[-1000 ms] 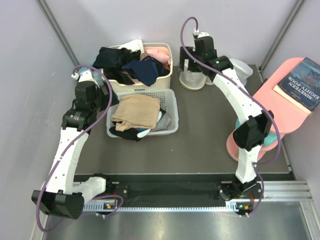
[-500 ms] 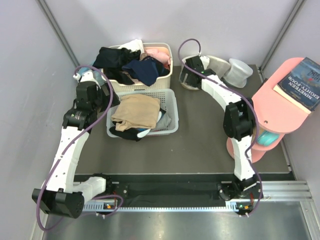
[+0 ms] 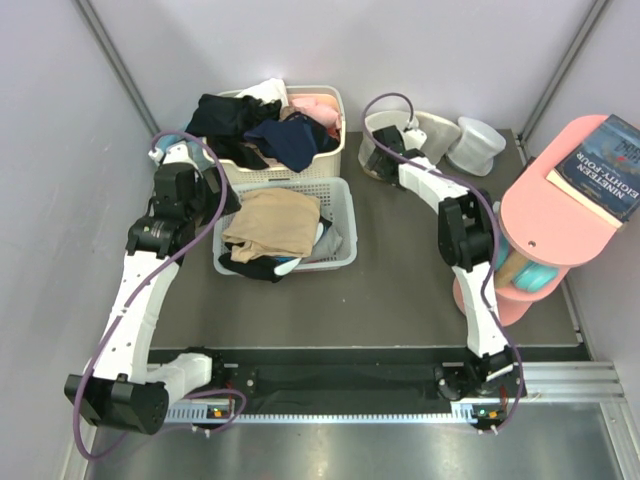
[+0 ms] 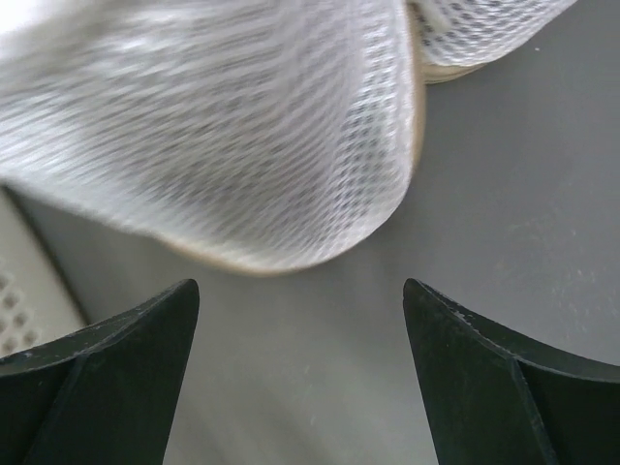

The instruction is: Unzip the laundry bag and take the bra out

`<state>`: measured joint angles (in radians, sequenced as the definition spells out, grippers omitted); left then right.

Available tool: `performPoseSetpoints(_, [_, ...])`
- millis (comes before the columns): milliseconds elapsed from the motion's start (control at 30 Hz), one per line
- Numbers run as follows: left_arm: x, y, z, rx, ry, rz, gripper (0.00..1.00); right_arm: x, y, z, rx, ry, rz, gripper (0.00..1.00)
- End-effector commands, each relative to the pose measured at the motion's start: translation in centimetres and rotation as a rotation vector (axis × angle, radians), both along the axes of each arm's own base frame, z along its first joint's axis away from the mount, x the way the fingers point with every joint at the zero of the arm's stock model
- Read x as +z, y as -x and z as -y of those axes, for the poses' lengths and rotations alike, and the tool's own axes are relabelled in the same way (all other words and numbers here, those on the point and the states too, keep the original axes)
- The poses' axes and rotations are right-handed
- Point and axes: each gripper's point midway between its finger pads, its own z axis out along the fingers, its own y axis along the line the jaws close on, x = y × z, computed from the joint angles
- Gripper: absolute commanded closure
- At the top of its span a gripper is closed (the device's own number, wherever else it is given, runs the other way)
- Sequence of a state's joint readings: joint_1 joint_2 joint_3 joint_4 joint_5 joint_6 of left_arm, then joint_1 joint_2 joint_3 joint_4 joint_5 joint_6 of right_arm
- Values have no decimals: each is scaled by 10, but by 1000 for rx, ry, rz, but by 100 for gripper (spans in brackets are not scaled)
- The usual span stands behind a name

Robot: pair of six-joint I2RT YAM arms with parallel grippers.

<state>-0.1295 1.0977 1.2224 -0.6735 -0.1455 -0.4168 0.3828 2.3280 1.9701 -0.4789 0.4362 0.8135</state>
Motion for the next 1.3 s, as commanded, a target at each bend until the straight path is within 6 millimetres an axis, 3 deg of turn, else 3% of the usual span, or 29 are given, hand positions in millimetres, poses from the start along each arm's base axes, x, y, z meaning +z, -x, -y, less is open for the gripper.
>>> performPoseSetpoints(0, [8,1,-1,-5,-1,11,1,2,-26,15,-95,-46,69,15])
performPoseSetpoints(100, [9,2,-2,0,-5,7,1,-5,-36,17,-91,-61,89,15])
performPoseSetpoints(233, [7,3,-3,1,-10,1,1,-18,-45,15,-70,-73,79,24])
performPoseSetpoints(300, [7,2,-3,2,-16,-5,1,-22,-47,15,-59,-83,73,41])
performPoseSetpoints(333, [8,2,-3,1,-17,-2,1,-19,-49,14,-53,-90,85,57])
performPoseSetpoints(400, [10,1,-3,-2,-18,2,1,-11,-51,13,-29,-83,105,71])
performPoseSetpoints(433, [10,0,-3,-5,-20,3,1,-5,-53,10,-14,-85,125,86])
performPoseSetpoints(500, [10,-1,-3,-6,-24,9,1,13,-52,7,19,-73,149,100])
performPoseSetpoints(600, [8,-3,1,-29,-17,10,1,42,-43,1,61,-35,182,100])
performPoseSetpoints(633, [8,-4,2,-42,-19,10,1,66,-38,0,74,-17,215,100])
performPoseSetpoints(700, [6,-4,5,-64,-19,8,1,72,-23,-4,83,24,210,100])
performPoseSetpoints(733, [5,-5,9,-85,-14,3,1,97,-15,-3,92,36,244,100])
performPoseSetpoints(800, [4,-5,14,-124,-19,3,1,101,5,-4,85,92,237,100])
performPoseSetpoints(833, [4,-5,19,-153,-11,7,1,123,14,-1,89,111,265,100])
performPoseSetpoints(900, [6,-5,22,-179,-14,17,2,123,33,-1,96,152,248,100])
performPoseSetpoints(933, [7,-5,29,-216,3,23,2,141,42,0,100,143,270,100])
performPoseSetpoints(1000, [10,-5,42,-280,36,44,2,137,62,1,105,145,233,100])
performPoseSetpoints(1033, [8,-4,48,-305,49,45,2,155,72,3,99,120,260,100])
performPoseSetpoints(1067, [12,-4,61,-360,78,72,2,149,83,2,107,124,241,100])
performPoseSetpoints(1133, [7,-1,76,-411,105,72,2,159,101,6,108,114,232,100])
performPoseSetpoints(1200, [8,3,103,-487,115,95,4,158,116,6,122,112,207,100])
performPoseSetpoints(1233, [3,6,113,-511,114,91,4,166,127,8,127,102,205,100])
performPoseSetpoints(1267, [1,15,137,-572,120,90,5,161,135,8,141,93,185,100])
